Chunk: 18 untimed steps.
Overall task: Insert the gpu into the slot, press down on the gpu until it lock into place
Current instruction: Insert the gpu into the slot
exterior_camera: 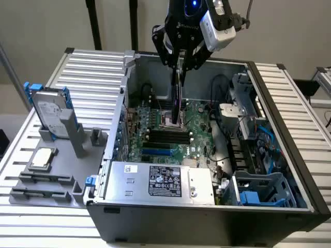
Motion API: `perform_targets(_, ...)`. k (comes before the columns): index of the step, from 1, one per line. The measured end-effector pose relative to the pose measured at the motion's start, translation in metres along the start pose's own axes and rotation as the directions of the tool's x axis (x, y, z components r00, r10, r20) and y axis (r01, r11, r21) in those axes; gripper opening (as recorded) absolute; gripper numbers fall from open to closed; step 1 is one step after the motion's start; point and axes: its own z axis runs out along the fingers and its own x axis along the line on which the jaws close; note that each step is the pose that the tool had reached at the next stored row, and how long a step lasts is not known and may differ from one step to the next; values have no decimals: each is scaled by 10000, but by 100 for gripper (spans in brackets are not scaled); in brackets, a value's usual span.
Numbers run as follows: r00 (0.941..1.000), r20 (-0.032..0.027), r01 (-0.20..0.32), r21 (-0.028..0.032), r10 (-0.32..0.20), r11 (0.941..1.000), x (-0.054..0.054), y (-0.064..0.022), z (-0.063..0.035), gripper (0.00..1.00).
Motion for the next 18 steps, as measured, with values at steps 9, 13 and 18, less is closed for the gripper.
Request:
perform_targets(9, 10000, 0, 0, 1, 0, 10000, 0, 0, 0, 26)
perform_targets(13, 10000, -9, 90, 4, -90, 10000, -1, 0, 5, 26)
perform_targets(18, 9954, -76, 960, 36, -959, 9954, -4, -2, 22, 26)
